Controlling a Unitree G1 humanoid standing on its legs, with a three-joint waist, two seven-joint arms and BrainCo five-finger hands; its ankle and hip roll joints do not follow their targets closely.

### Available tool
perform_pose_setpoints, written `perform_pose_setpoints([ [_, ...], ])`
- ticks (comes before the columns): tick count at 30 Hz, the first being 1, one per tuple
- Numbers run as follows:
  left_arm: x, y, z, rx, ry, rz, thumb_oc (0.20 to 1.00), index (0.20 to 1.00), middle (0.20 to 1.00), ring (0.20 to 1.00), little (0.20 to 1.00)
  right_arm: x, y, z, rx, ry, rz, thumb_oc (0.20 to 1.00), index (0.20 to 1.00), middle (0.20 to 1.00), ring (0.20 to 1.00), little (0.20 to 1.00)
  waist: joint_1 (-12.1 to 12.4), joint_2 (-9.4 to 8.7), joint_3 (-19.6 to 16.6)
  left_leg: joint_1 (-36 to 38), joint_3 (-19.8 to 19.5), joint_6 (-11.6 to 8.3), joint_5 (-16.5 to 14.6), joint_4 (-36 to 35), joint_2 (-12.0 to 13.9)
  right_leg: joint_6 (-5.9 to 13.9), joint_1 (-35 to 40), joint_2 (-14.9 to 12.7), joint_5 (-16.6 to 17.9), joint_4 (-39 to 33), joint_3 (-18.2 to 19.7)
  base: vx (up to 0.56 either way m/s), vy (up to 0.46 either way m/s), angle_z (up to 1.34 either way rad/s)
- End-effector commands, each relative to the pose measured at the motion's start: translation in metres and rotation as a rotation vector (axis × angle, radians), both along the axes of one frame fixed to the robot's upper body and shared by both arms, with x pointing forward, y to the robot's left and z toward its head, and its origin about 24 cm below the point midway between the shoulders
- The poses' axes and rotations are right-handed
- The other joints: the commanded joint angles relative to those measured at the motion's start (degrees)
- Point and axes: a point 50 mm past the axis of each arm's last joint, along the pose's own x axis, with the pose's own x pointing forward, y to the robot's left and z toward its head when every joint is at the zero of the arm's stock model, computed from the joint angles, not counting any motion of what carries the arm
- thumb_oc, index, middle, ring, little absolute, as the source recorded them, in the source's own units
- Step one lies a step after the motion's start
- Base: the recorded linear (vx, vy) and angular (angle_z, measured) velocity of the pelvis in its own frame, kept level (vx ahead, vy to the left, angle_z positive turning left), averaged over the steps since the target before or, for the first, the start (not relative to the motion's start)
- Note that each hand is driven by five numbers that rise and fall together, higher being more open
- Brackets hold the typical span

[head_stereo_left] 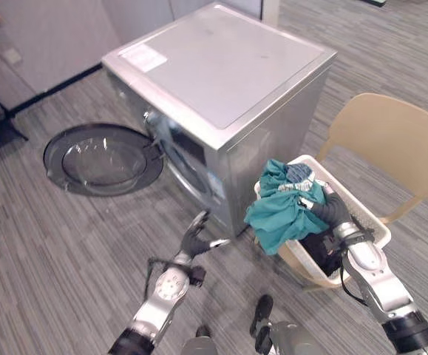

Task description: Grab the laundry basket,head to the washer,open it,put in the laundry and shut it.

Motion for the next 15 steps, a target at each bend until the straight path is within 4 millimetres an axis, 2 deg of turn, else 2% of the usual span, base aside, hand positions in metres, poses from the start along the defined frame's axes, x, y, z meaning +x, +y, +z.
perform_pose_setpoints([
  [1, -0.002, 0.004, 0.009, 0.060, -0.105, -0.038, 1.000, 1.000, 1.000, 1.000, 1.000, -0.004, 0.028, 0.024, 0.109, -0.140, 0.113, 0.200, 0.200, 0.200, 0.200, 0.200, 0.5, -2.50, -4.9, -2.4, -1.5, 1.53, 2.3, -1.4, -2.8, 6.64, 5.4, -5.4, -8.2, 1.1, 8.2, -0.04, 0.249, -0.24],
  [5, 0.013, -0.021, 0.034, 0.052, -0.225, -0.089, 1.000, 1.000, 1.000, 1.000, 1.000, 0.002, 0.063, 0.025, 0.162, -0.117, 0.187, 0.200, 0.200, 0.200, 0.200, 0.200, 0.8, -3.64, -5.6, -1.1, -1.0, 3.03, 1.8, -2.3, -4.3, 7.97, 5.3, -6.7, -7.4, 2.3, 9.8, -0.03, 0.181, 0.08],
  [6, 0.021, -0.029, 0.048, 0.042, -0.289, -0.083, 1.000, 1.000, 1.000, 1.000, 1.000, 0.003, 0.076, 0.013, 0.197, -0.044, 0.193, 0.200, 0.200, 0.200, 0.200, 0.200, 0.9, -3.97, -5.8, -0.5, -0.6, 3.57, 1.5, -2.3, -4.8, 8.46, 5.1, -7.0, -7.1, 2.7, 10.8, 0.00, 0.134, 0.25],
  [8, 0.026, -0.033, 0.054, 0.013, -0.313, -0.042, 1.000, 1.000, 1.000, 1.000, 1.000, -0.004, 0.089, -0.005, 0.293, 0.074, 0.215, 0.200, 0.200, 0.200, 0.200, 0.200, 0.7, -4.17, -5.9, -0.2, -0.6, 4.06, 1.2, -2.0, -5.1, 8.78, 5.1, -7.0, -7.0, 3.2, 12.6, 0.00, 0.096, -0.06],
  [9, 0.027, -0.034, 0.056, 0.011, -0.324, -0.037, 0.517, 0.517, 0.517, 0.517, 0.517, -0.007, 0.093, -0.012, 0.328, 0.111, 0.224, 0.200, 0.200, 0.200, 0.200, 0.200, 0.5, -4.20, -5.7, -0.3, -0.6, 4.17, 1.1, -1.6, -5.1, 8.81, 4.9, -6.8, -7.1, 3.9, 13.8, -0.01, 0.044, -0.19],
  [10, 0.027, -0.034, 0.056, 0.012, -0.323, -0.037, 0.200, 0.200, 0.200, 0.200, 0.200, -0.007, 0.093, -0.012, 0.328, 0.112, 0.224, 0.200, 0.200, 0.200, 0.200, 0.200, 0.5, -4.22, -5.7, -0.4, -0.6, 4.18, 1.0, -1.5, -5.2, 8.81, 4.8, -6.8, -7.1, 4.0, 13.8, -0.03, 0.010, -0.10],
  [11, 0.028, -0.035, 0.059, 0.009, -0.341, -0.028, 0.200, 0.200, 0.200, 0.200, 0.200, -0.012, 0.098, -0.019, 0.358, 0.158, 0.248, 0.307, 0.307, 0.307, 0.307, 0.307, 0.1, -4.35, -5.4, -0.6, -0.9, 4.57, 0.6, -0.5, -5.4, 8.94, 4.3, -5.8, -7.3, 4.8, 17.1, -0.02, 0.001, -0.04],
  [12, 0.028, -0.035, 0.059, 0.009, -0.341, -0.028, 0.200, 0.200, 0.200, 0.200, 0.200, -0.012, 0.098, -0.019, 0.358, 0.158, 0.248, 0.551, 0.551, 0.551, 0.551, 0.551, 0.2, -4.36, -5.4, -0.6, -0.8, 4.57, 0.5, -0.4, -5.3, 8.94, 4.2, -5.8, -7.4, 4.8, 17.2, -0.02, -0.016, -0.05],
  [13, 0.027, -0.032, 0.059, 0.006, -0.346, -0.010, 0.200, 0.200, 0.200, 0.200, 0.200, -0.015, 0.100, -0.025, 0.354, 0.185, 0.268, 1.000, 1.000, 1.000, 1.000, 1.000, 0.1, -4.53, -5.4, -0.9, -0.9, 4.81, 0.2, 0.6, -5.5, 8.77, 4.3, -4.8, -7.5, 4.6, 19.9, 0.00, -0.026, -0.05],
  [15, 0.026, -0.027, 0.056, 0.009, -0.334, 0.008, 0.200, 0.200, 0.200, 0.200, 0.200, -0.017, 0.099, -0.028, 0.339, 0.196, 0.274, 1.000, 1.000, 1.000, 1.000, 1.000, 0.3, -4.53, -5.6, -1.1, -1.0, 4.92, 0.1, 1.4, -5.6, 8.45, 4.8, -4.3, -7.6, 4.2, 21.0, 0.02, -0.057, -0.04],
])
